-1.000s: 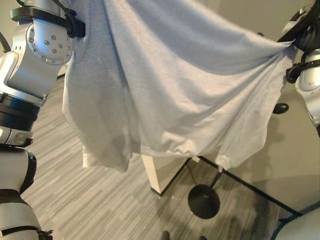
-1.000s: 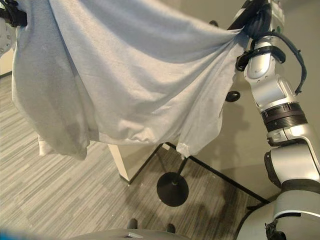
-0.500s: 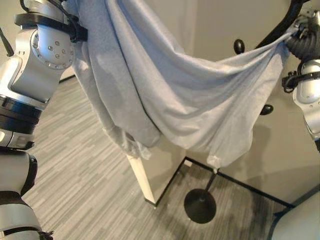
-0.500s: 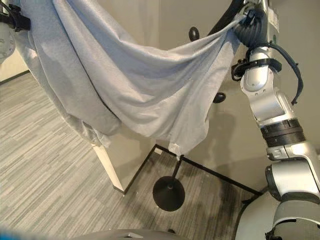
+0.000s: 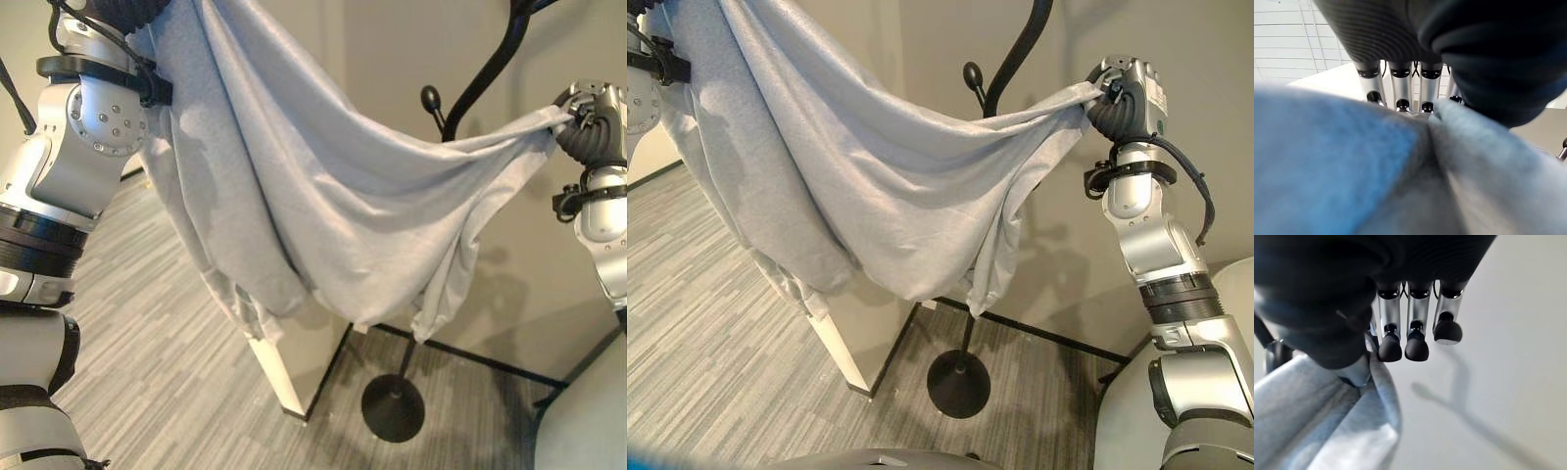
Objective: Hang the clothes on the sofa on the clothes rack.
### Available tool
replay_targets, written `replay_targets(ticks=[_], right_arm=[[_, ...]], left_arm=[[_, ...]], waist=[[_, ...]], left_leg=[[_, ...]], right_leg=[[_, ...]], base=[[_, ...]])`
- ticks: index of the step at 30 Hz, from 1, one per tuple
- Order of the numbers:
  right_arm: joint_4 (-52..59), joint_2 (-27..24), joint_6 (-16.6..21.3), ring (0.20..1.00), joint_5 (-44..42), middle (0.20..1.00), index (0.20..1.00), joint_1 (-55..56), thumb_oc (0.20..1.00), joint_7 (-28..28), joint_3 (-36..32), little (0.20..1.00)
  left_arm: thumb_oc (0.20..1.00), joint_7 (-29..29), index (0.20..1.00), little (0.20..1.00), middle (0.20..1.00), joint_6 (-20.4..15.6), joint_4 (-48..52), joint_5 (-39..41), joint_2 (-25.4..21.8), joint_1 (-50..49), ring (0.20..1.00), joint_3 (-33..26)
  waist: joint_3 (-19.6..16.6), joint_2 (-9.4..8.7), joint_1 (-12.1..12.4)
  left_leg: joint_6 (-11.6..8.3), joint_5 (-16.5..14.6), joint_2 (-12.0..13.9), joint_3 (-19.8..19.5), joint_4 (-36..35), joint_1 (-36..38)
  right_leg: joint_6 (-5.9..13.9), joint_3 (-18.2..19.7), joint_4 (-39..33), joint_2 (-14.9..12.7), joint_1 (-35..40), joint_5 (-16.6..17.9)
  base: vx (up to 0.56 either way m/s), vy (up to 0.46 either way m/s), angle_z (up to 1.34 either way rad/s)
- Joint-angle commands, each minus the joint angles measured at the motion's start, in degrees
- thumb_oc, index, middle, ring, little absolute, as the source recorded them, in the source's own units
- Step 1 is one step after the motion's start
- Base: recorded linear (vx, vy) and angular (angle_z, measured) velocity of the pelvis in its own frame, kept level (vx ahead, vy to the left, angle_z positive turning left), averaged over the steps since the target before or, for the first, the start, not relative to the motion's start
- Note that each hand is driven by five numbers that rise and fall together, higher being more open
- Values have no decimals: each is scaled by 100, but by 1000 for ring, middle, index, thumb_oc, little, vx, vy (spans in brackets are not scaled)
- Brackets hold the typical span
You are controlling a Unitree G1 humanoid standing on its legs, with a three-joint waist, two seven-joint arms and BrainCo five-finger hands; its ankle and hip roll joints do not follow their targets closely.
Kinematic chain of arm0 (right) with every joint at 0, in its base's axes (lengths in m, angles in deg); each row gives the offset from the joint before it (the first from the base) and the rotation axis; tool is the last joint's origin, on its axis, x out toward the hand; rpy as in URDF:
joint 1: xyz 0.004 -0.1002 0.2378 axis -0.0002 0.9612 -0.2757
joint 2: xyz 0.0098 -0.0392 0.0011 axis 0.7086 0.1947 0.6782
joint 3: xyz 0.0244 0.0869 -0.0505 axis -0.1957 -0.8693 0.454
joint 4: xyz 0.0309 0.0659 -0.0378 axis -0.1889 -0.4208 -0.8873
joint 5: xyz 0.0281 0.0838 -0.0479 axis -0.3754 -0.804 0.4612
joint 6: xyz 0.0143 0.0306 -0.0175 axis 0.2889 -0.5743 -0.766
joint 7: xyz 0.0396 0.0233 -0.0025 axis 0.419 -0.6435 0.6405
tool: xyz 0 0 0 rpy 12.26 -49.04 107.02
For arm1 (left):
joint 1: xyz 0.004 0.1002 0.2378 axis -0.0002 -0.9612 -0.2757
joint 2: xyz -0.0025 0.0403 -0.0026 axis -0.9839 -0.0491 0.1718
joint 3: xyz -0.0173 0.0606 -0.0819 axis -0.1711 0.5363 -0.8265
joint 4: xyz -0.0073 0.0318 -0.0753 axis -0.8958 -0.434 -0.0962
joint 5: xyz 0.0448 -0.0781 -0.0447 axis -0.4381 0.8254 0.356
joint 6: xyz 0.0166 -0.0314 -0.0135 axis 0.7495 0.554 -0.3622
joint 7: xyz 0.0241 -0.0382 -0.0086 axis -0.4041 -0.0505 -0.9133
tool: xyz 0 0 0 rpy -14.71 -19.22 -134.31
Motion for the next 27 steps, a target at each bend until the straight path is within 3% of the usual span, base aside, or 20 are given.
replay_targets(ticks=[1,11,23,27], right_arm=[[63,-147,114,200,145,200,200,45,200,-104,-479,200],[421,-67,136,200,243,200,200,639,200,-191,-1131,200],[894,-39,232,200,-11,200,200,1361,200,-435,-2265,200],[950,-170,247,200,-1,200,200,1492,200,-501,-2436,200]], left_arm=[[200,-70,200,200,200,33,-208,-187,-227,-109,200,-425],[200,36,200,200,200,25,139,-278,-214,-921,200,-1037],[200,37,200,200,200,-64,1353,-324,-514,-2566,200,-2621],[200,58,200,200,200,-35,1489,-355,-515,-2707,200,-2798]], waist=[[-290,-29,160],[-289,-75,77],[-93,-147,70],[-67,-119,59]], left_leg=[[312,-773,-115,-253,151,280],[385,-852,-115,-159,178,371],[483,-1039,-3,-24,284,449],[461,-1048,15,-27,322,428]], right_leg=[[834,85,93,-753,-343,-128],[860,282,93,-750,-402,-95],[865,510,147,-637,-453,-74],[852,518,110,-628,-488,-97]], base=[[2,43,-16],[5,47,-7],[5,-23,-18],[21,-39,-2]])
